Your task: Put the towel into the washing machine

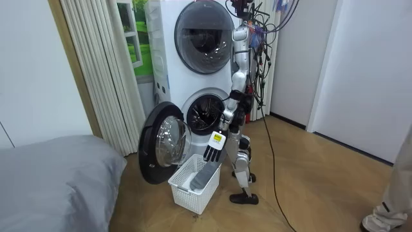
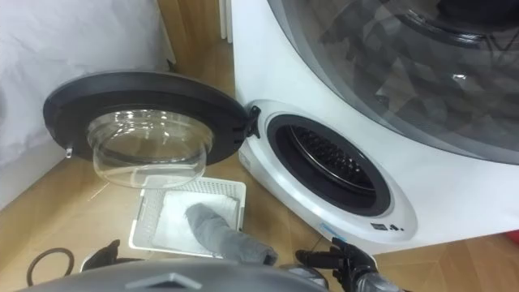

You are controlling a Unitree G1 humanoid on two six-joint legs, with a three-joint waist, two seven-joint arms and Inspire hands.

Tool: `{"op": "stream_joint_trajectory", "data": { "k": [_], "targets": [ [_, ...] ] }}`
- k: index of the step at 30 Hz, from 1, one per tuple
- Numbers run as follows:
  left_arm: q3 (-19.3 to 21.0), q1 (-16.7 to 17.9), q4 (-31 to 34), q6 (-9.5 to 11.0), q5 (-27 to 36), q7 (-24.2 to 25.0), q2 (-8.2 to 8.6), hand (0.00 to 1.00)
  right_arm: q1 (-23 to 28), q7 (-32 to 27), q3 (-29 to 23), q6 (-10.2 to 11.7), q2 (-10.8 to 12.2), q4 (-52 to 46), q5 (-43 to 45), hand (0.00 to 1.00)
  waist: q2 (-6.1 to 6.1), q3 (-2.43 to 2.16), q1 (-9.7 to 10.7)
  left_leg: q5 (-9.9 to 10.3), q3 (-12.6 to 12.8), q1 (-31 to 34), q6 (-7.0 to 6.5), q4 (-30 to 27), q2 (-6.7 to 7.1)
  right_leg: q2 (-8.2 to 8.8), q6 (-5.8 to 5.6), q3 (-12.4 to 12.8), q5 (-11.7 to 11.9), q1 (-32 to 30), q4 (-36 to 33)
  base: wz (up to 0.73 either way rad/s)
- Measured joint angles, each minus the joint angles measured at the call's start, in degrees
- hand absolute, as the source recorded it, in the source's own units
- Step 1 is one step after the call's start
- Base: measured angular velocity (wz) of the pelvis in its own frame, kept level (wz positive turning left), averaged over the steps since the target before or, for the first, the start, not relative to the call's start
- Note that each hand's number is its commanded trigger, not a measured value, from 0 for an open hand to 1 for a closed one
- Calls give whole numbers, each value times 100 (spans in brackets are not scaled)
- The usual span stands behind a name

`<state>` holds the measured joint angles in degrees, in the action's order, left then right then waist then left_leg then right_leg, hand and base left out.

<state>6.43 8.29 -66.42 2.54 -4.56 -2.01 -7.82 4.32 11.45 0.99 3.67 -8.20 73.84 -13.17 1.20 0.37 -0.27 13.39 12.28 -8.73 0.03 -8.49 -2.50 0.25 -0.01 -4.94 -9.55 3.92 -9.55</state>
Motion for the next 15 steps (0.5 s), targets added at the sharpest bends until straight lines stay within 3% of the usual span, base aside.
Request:
{"op": "stream_joint_trajectory", "data": {
  "k": [15],
  "targets": [
    [-117, -37, 9, 53, -7, -28, -5, 0, -64, -26, 37, 53, -3, -5, 16, 0, -23, -10, -2, 0, 0, 99, 0, 11, 0, -3, 2, -3, 2, -105, -9, 0]
  ]
}}
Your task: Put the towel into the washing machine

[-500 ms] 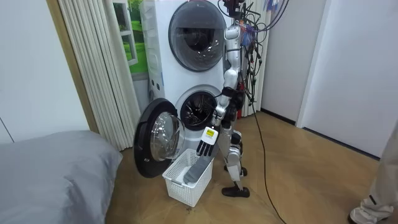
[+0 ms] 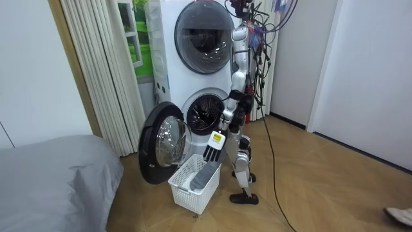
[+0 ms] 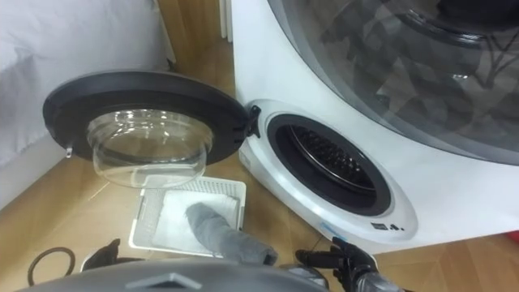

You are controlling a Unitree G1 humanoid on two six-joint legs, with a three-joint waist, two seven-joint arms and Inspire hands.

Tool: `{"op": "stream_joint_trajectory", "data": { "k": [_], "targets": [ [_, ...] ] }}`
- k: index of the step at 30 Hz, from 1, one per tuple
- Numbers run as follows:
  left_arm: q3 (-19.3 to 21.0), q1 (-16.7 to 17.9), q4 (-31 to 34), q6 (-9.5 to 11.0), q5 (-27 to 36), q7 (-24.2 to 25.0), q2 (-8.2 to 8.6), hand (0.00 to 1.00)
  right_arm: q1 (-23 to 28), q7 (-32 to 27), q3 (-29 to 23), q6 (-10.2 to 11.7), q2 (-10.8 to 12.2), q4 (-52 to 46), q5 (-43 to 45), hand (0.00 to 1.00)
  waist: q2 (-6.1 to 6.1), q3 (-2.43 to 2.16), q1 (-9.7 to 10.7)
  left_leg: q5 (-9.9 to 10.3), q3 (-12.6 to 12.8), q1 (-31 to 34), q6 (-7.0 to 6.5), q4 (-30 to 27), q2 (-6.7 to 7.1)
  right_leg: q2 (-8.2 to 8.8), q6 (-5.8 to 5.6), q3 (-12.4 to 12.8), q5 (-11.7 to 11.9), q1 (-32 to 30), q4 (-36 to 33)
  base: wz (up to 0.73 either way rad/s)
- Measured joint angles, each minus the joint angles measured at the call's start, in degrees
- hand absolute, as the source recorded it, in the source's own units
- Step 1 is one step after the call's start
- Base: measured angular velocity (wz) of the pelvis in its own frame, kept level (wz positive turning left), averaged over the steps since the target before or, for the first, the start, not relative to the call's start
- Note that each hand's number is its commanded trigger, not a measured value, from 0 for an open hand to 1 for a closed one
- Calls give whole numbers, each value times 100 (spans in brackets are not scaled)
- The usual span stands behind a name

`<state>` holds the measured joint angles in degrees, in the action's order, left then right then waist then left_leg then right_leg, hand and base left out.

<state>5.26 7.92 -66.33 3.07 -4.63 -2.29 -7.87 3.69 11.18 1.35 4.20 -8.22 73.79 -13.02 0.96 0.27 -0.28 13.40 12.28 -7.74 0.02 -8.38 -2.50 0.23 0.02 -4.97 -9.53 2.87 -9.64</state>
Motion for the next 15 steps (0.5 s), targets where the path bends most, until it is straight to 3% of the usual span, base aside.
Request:
{"op": "stream_joint_trajectory", "data": {
  "k": [6, 9, 13, 15],
  "targets": [
    [-457, -179, -2, 115, -38, -121, -50, 0, -167, -53, 221, 7, -20, 48, 13, 0, -21, -17, 21, -1, -40, 346, -1, -123, 2, 30, 5, -44, 12, -307, -48, 1],
    [-565, -438, -5, 122, -506, -134, -20, 0, -310, -59, 361, 18, -19, 52, 67, 0, -30, -11, 18, -4, -33, 625, -4, -198, 4, 47, 8, -68, 16, -580, -141, 0],
    [-580, -917, -121, 273, -1222, -209, 100, 0, -716, -51, 444, 62, 19, 187, 454, 0, -68, 51, 18, -4, -71, 1095, -5, -454, -5, 87, 12, -179, 18, -1046, -417, -5],
    [-798, -1211, -327, 351, -1303, -255, 148, 0, -920, -70, 549, 75, 14, 256, 501, 0, -110, 94, 40, -4, -172, 1347, -5, -590, 13, 132, 12, -266, 18, -1267, -527, 3]
  ]
}}
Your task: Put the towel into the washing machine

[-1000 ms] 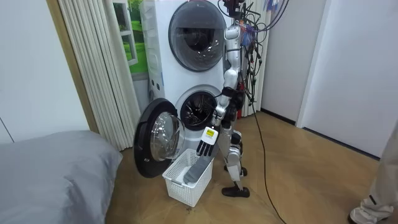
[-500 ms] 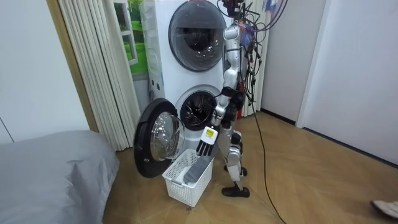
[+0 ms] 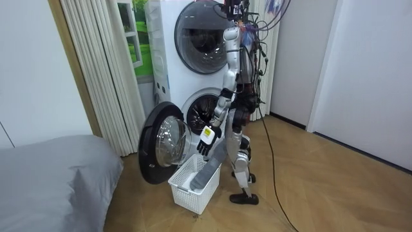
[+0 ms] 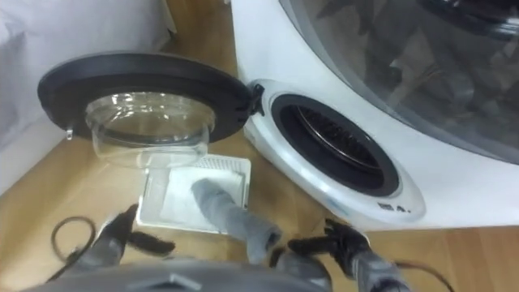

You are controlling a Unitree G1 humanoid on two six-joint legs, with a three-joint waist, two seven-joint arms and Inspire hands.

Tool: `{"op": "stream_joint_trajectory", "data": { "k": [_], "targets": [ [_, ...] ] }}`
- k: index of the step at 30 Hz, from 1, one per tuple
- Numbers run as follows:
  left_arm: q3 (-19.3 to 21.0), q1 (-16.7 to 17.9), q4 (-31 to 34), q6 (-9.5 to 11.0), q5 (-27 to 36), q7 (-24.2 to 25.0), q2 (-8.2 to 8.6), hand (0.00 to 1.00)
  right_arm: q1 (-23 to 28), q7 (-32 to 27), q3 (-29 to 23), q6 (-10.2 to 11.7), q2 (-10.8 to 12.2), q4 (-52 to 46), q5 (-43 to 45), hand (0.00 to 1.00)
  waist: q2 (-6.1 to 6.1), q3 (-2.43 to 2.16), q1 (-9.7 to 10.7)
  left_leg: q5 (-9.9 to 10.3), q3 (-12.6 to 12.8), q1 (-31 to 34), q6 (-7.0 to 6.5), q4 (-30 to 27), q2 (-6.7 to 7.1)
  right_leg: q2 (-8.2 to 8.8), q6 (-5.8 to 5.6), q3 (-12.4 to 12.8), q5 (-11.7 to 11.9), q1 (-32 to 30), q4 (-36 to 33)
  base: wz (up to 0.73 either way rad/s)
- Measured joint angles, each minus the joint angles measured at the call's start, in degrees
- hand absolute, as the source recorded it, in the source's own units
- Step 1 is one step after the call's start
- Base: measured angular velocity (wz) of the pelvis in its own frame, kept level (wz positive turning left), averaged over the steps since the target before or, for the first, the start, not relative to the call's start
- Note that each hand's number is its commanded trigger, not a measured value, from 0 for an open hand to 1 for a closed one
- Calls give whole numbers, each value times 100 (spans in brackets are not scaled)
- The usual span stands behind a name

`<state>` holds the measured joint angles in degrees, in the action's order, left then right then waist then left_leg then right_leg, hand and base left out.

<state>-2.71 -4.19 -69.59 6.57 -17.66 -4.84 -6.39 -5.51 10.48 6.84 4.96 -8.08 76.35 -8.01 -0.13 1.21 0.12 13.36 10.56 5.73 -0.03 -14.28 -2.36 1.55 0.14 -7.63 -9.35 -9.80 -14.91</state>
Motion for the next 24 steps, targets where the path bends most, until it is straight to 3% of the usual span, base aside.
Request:
{"op": "stream_joint_trajectory", "data": {
  "k": [2, 6, 9, 11, 16, 19, 24],
  "targets": [
    [-197, -413, -299, 49, -5, -11, 97, 0, -271, -96, 110, 21, 65, 46, 145, 0, -33, 77, 89, 1, -6, 334, -2, -154, 7, 33, 1, -8, 0, -359, -202, 2],
    [-337, -828, -523, 82, -1, -102, 201, 0, -595, -233, 178, 50, 239, 39, 298, 0, 2, 142, 122, 11, -3, 919, -19, -484, 1, 51, 20, 101, 8, -1003, -555, -13],
    [-448, -1074, -524, 161, -9, -245, 233, 0, -866, -378, 332, 50, 300, -12, 324, 0, 92, 218, 109, 31, 15, 1458, -51, -815, 6, 96, 26, 138, 6, -1627, -943, -15],
    [-557, -1299, -523, 232, -8, -371, 257, 0, -968, -498, 415, 103, 311, -77, 321, 0, 140, 262, 148, 54, 21, 1946, -90, -1095, 8, 139, 99, 137, -1, -2110, -1206, 3],
    [-801, -1629, -504, 328, -3, -708, 291, 0, -1077, -682, 660, 136, 344, -327, 265, 0, 152, 296, 172, 178, 14, 2920, -165, -1861, -52, 153, 198, 229, -11, -3033, -1766, -1],
    [-906, -1799, -452, 349, -57, -872, 291, 0, -1141, -792, 708, 148, 362, -533, 128, 0, 148, 313, 190, 362, -8, 3555, -199, -2417, -127, 132, 227, 294, -70, -3649, -2231, -9],
    [-1190, -2152, -437, 371, -280, -1129, 229, 0, -1315, -851, 826, 205, 362, -661, -257, 0, 145, 337, 302, 482, 16, 4501, -247, -3155, -225, 131, 255, 375, -56, -4577, -2827, -6]
  ]
}}
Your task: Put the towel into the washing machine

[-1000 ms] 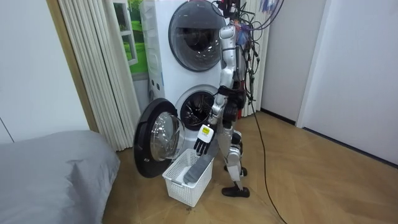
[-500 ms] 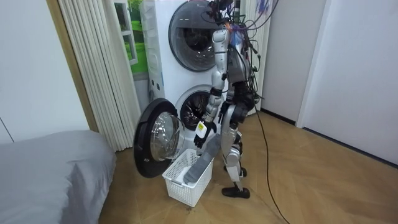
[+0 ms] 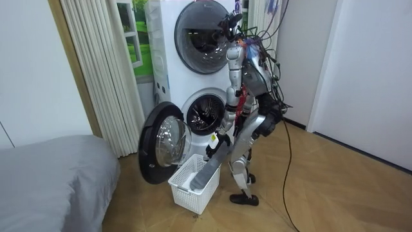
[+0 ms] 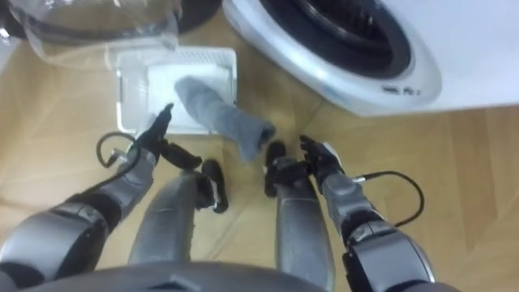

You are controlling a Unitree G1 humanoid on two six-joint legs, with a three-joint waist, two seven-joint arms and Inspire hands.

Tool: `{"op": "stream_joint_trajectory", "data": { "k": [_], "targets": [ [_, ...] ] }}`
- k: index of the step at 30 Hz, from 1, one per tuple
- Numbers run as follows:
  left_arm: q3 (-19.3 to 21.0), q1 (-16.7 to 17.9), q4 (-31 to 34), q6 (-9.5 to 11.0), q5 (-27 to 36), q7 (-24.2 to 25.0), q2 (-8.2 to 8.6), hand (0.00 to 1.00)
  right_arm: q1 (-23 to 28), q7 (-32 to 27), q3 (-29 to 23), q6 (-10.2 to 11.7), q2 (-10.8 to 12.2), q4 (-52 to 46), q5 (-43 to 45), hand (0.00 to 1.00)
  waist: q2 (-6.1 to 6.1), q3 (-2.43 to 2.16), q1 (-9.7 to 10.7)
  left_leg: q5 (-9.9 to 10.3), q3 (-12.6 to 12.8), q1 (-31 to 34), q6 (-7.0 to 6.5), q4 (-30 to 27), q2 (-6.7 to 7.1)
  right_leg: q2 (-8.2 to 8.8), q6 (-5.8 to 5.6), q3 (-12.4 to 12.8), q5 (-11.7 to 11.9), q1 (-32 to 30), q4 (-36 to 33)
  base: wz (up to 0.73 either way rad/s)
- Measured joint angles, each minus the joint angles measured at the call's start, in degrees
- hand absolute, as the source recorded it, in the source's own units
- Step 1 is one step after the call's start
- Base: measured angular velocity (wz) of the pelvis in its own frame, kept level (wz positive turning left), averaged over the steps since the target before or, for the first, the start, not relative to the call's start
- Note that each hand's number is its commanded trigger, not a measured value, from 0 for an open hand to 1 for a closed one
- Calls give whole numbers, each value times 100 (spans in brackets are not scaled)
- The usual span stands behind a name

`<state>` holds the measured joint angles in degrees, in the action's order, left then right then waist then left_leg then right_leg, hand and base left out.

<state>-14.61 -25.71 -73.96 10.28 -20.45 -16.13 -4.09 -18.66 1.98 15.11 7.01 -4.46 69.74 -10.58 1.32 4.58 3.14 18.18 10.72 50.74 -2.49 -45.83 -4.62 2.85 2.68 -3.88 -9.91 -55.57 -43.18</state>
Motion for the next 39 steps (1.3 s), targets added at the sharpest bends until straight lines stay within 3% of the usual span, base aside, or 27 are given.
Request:
{"op": "stream_joint_trajectory", "data": {
  "k": [6, 14, 19, 27, 31, 32, 33, 34, 35, 39],
  "targets": [
    [-374, -484, 35, 44, -60, -366, -57, 0, -281, 17, 276, 120, -21, -276, -132, 0, -5, 22, 129, 185, 6, 967, -26, -780, -182, -52, 37, 55, -20, -940, -586, -8],
    [-848, -861, 68, 101, -1193, -725, -314, 0, -474, 95, 617, 403, -32, -611, -511, 0, -12, 45, 474, 412, -20, 1792, -7, -1496, -315, -83, 134, 48, -164, -1780, -1257, -4],
    [-1337, -1059, 69, 103, -1498, -803, -467, 0, -639, 263, 769, 420, -46, -719, -768, 0, -3, 59, 622, 579, -10, 2127, -13, -1854, -421, -127, 175, 51, -237, -2136, -1564, -11],
    [-1661, -1243, 73, 106, -1650, -876, -477, 0, -742, 447, 977, 550, -72, -747, -1206, 0, -2, 70, 790, 815, -29, 2380, -6, -2250, -500, -140, 179, 39, -448, -2415, -1949, -3],
    [-2124, -1250, 90, 106, -1796, -1047, -542, 0, -729, 447, 1231, 557, -161, -977, -1384, 0, 2, 72, 806, 920, -30, 2521, -7, -2403, -568, -194, 181, 48, -528, -2563, -2071, -8],
    [-2235, -1224, 91, 103, -1792, -1045, -544, 20, -741, 446, 1235, 557, -168, -1004, -1371, 0, 3, 71, 817, 944, -38, 2555, -16, -2448, -572, -188, 188, 42, -561, -2604, -2125, 0],
    [-2284, -1213, 92, 102, -1789, -1043, -542, 52, -741, 446, 1236, 558, -168, -1018, -1369, 0, 9, 74, 830, 959, -39, 2561, -14, -2465, -570, -182, 185, 42, -584, -2615, -2154, 0],
    [-2389, -1199, 92, 100, -1787, -1017, -545, 94, -741, 448, 1242, 556, -164, -1040, -1359, 0, 23, 74, 866, 975, -39, 2565, -13, -2478, -566, -178, 183, 46, -614, -2628, -2185, 4],
    [-2425, -1203, 91, 100, -1779, -929, -544, 100, -752, 462, 1246, 556, -164, -1062, -1357, 0, 30, 76, 898, 979, -39, 2569, -11, -2479, -565, -178, 181, 48, -630, -2632, -2193, 0],
    [-2505, -1299, 90, 100, -1781, -643, -580, 100, -851, 569, 1305, 555, -166, -1042, -1364, 0, 107, 100, 986, 1002, -27, 2584, 0, -2486, -563, -198, 180, 79, -638, -2670, -2212, -2]
  ]
}}
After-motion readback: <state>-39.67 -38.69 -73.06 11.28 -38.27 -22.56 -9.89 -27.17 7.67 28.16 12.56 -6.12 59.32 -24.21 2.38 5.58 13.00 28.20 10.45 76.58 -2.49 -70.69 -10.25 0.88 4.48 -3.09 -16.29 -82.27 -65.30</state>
